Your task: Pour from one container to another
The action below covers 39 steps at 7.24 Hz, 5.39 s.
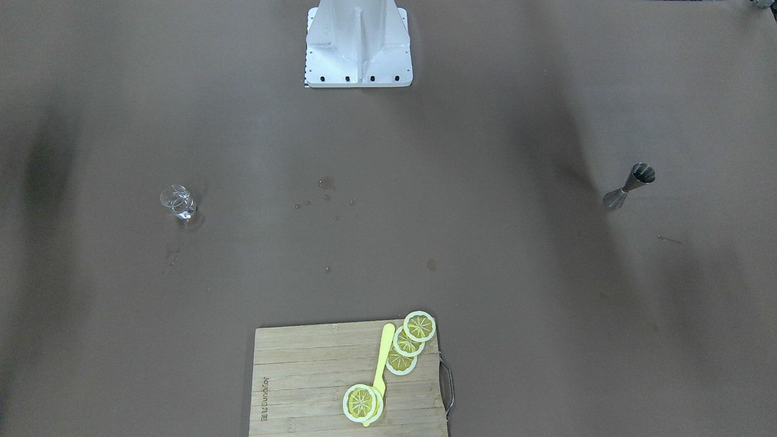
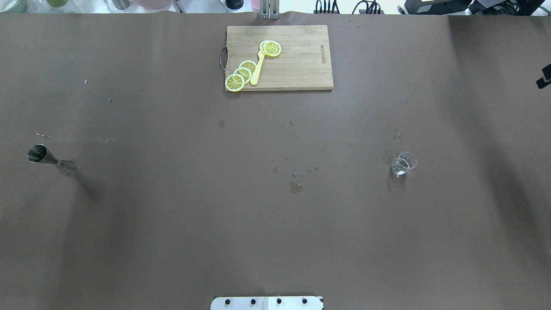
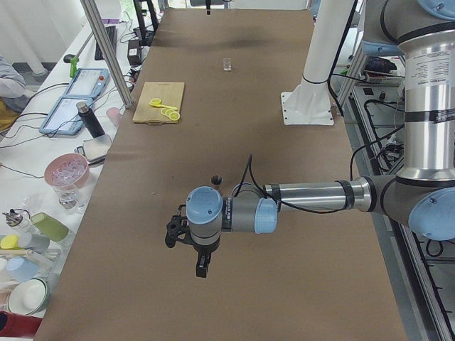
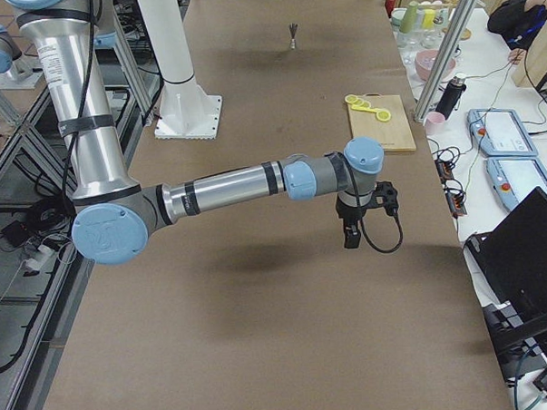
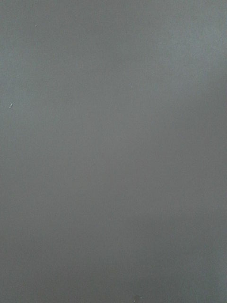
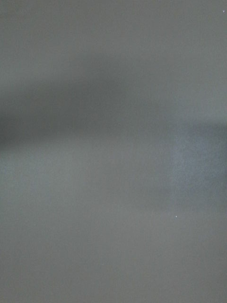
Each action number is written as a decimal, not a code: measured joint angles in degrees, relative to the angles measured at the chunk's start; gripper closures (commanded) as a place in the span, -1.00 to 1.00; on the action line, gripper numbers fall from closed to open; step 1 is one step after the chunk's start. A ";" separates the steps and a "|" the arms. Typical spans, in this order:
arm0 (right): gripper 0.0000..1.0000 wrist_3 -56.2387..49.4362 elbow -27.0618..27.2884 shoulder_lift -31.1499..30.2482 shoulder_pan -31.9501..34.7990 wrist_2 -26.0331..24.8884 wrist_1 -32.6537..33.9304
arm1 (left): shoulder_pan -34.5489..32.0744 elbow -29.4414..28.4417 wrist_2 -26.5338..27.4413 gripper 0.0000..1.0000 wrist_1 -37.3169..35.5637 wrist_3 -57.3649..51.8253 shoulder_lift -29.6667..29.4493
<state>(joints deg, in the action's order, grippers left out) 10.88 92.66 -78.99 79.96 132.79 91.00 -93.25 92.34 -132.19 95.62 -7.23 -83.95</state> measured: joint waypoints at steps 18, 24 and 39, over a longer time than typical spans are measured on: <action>-1.00 -6.89 -9.56 -8.62 -20.41 8.71 -75.27 | 0.27 -1.86 -2.18 -0.98 2.53 -0.51 -1.07; -1.00 -20.23 -13.15 -7.30 -24.41 8.50 -81.01 | 1.79 -5.96 -4.56 -0.98 40.75 0.26 -0.86; -1.00 -23.85 -22.08 1.22 -29.91 8.61 -84.87 | 25.52 4.33 16.56 -0.98 53.36 9.25 -10.96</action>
<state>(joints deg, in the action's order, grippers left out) -12.97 70.58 -77.76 50.05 141.40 6.13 -67.73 96.67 -115.62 148.98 2.01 -94.91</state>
